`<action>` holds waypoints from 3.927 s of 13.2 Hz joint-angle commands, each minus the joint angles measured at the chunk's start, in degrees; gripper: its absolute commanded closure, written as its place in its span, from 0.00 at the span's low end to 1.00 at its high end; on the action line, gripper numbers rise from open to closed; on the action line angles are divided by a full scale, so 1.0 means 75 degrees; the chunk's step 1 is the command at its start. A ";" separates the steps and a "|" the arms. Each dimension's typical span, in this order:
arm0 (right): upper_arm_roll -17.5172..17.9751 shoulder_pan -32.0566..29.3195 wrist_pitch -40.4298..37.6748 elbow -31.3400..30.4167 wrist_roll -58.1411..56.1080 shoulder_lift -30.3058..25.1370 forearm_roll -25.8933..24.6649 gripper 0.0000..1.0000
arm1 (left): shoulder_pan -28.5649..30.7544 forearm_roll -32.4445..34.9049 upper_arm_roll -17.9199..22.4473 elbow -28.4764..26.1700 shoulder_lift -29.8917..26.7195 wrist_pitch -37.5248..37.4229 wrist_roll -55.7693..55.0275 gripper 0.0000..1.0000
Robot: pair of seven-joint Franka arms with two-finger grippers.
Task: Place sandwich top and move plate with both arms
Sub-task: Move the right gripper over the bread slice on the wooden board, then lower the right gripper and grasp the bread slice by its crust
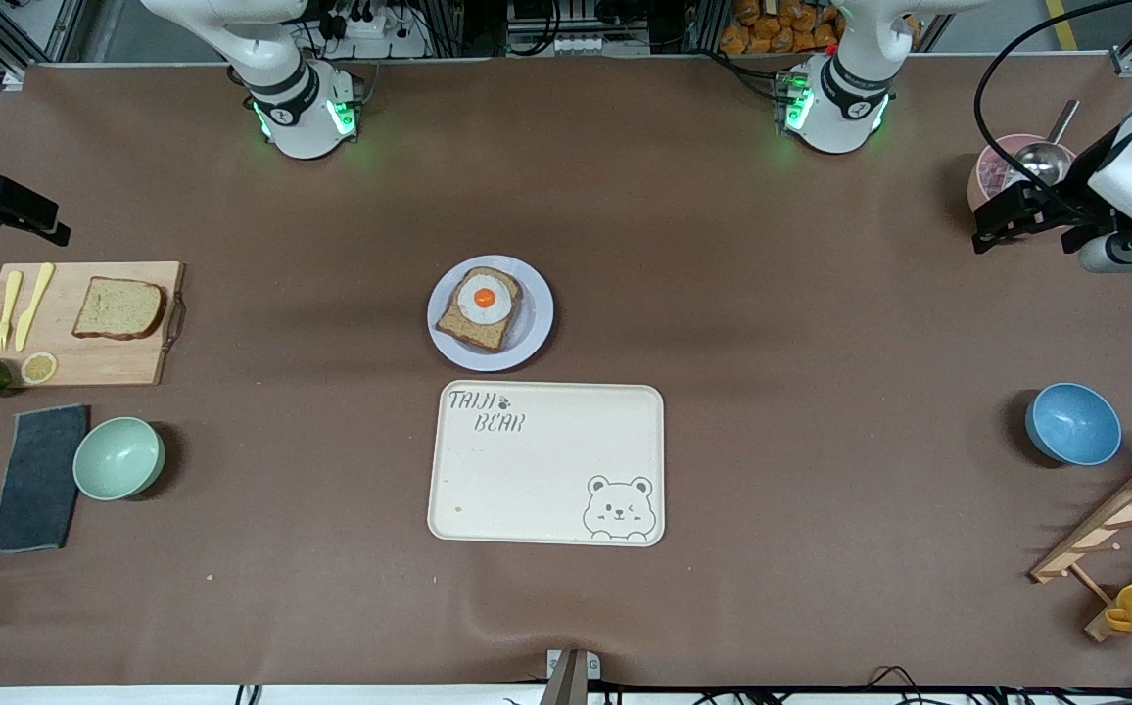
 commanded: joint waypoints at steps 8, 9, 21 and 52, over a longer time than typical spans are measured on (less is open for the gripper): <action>0.0022 -0.0152 -0.0061 -0.0259 -0.0055 -0.0080 0.0083 0.00 | 0.0017 0.0198 0.0041 0.0185 0.0219 -0.0015 -0.0274 0.00; 0.0022 -0.0256 -0.0072 -0.0306 -0.0055 -0.0056 0.0083 0.00 | 0.0064 0.0186 0.0041 0.0197 0.0266 -0.0015 -0.0275 0.00; 0.0022 -0.2130 0.1248 -0.1744 -0.1691 0.0401 -0.0011 0.00 | -0.0065 0.0151 -0.0052 0.0209 0.0477 -0.0015 -0.0440 0.00; 0.0022 -0.4886 0.5846 -0.3505 -0.5000 0.3834 0.0282 0.94 | -0.0042 -0.0798 -0.0170 0.0197 0.0618 0.0020 -0.0404 0.00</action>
